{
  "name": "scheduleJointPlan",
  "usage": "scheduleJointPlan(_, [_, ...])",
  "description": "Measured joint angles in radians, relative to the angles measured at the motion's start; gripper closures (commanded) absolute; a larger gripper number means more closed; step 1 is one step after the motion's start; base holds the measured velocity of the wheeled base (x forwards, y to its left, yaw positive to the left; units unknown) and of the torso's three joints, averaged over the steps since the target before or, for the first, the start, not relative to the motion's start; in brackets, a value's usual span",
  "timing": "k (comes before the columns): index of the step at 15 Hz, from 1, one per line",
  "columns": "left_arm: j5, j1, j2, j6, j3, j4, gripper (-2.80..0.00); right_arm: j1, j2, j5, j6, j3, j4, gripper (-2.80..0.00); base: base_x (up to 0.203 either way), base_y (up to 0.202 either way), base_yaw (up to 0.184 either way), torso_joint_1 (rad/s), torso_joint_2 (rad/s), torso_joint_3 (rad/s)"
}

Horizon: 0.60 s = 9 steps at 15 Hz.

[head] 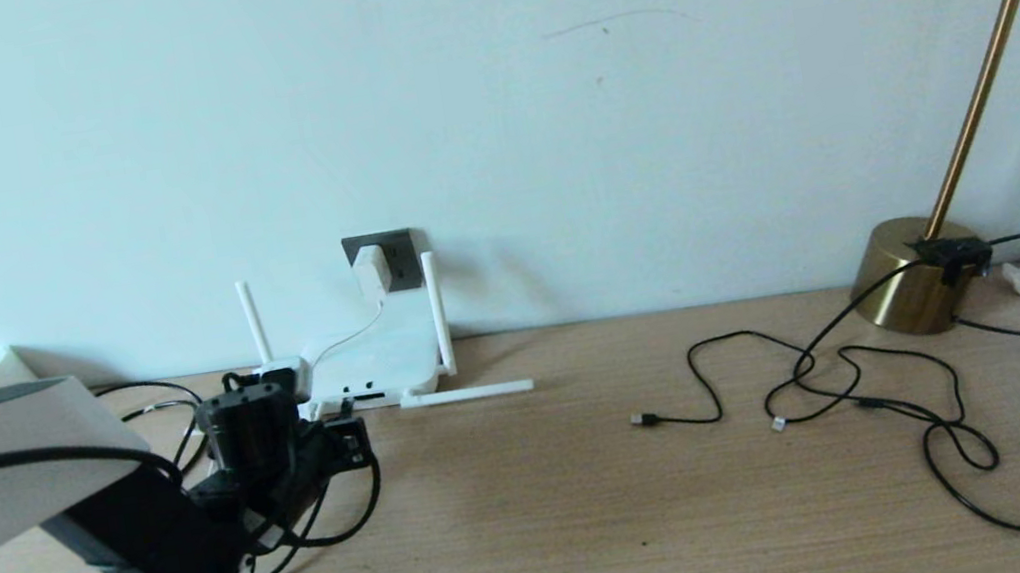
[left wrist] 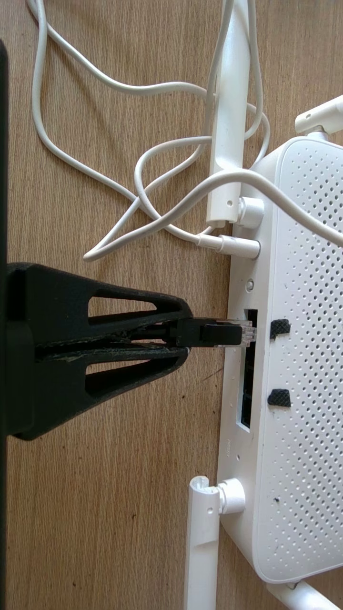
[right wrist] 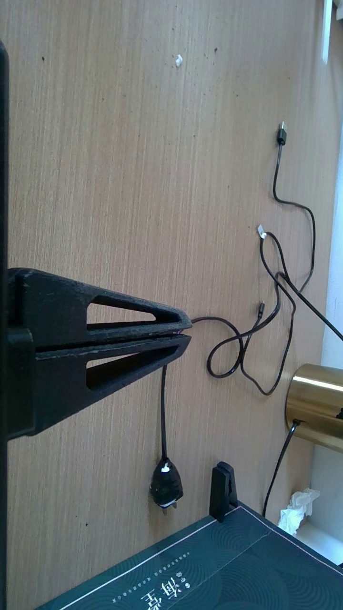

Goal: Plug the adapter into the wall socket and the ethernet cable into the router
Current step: Plug cable into router interface

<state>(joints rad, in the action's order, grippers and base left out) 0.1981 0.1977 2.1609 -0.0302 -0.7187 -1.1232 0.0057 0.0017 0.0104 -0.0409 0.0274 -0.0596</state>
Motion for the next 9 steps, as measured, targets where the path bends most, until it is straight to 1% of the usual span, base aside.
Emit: scheduleJointPlan(9, [0.000, 0.000, 0.011, -0.001, 0.001, -0.001, 0.00, 0.000, 0.000, 0.000, 0.000, 0.000, 0.000, 0.00, 0.000, 0.000, 0.000, 0.000, 0.00, 0.000])
